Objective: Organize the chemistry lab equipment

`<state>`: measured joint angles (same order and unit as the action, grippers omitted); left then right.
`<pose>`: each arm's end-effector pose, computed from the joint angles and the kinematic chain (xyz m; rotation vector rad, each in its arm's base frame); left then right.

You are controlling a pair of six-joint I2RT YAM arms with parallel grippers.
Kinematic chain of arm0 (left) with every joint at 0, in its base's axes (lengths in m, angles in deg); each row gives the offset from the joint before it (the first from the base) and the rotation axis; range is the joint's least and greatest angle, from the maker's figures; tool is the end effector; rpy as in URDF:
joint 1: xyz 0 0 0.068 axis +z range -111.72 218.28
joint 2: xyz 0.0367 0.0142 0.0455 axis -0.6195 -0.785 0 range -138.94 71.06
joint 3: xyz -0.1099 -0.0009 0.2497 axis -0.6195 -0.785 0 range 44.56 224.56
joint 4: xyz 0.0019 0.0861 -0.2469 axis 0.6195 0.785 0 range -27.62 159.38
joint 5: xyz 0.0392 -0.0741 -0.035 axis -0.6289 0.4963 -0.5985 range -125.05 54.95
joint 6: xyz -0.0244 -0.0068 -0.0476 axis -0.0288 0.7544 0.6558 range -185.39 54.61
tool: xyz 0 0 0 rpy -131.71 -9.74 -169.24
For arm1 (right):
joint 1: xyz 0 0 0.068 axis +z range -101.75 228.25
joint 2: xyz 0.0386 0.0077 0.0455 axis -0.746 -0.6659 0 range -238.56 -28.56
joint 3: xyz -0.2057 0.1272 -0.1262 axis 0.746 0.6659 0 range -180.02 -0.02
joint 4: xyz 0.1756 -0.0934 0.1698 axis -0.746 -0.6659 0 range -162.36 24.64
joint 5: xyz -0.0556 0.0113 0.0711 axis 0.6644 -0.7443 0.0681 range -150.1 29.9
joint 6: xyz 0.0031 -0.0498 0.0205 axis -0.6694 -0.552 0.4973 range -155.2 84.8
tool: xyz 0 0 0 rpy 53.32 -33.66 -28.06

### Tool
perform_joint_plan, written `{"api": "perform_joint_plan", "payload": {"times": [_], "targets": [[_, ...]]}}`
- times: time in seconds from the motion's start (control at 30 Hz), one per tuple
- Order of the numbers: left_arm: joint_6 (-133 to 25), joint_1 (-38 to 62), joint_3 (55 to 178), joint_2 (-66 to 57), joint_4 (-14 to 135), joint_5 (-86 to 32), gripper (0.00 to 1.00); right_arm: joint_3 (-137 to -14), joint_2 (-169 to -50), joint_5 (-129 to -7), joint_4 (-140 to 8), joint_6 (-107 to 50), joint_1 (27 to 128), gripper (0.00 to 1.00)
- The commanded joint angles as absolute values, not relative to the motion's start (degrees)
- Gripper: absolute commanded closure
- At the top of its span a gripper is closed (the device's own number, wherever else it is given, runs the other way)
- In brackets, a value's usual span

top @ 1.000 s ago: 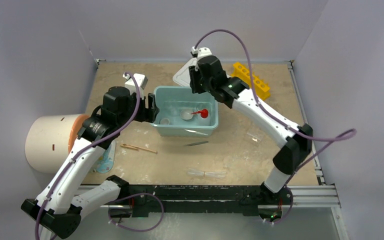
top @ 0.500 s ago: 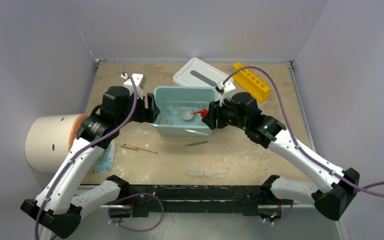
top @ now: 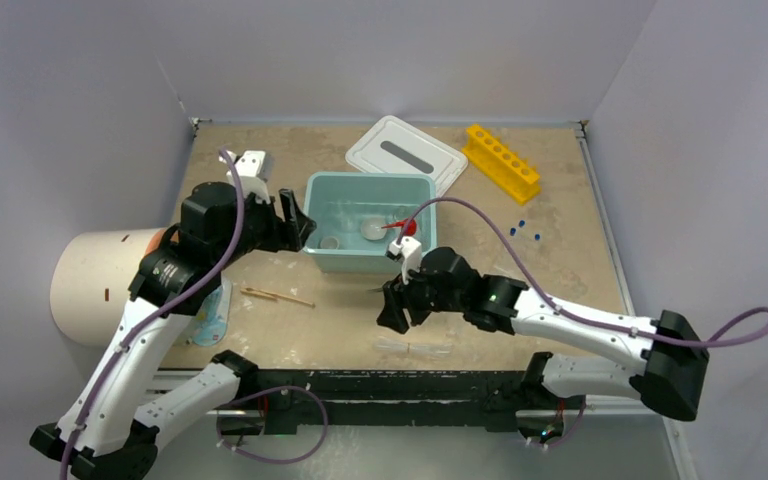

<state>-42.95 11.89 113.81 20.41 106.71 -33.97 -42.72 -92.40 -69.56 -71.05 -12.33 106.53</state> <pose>0.1470 -0.0737 0.4051 0.0833 2.0632 -0.5540 0.1270 0.2168 0.2688 -0.7749 2.0599 1.0173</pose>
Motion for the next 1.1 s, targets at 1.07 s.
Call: {"api": "perform_joint_plan", "payload": {"times": [1.07], "targets": [[-45.6, 11.6, 112.7, 25.3, 105.9, -30.5, 0.32, -50.2, -116.3, -42.9, -84.9, 1.4, 123.7, 0.34]]}}
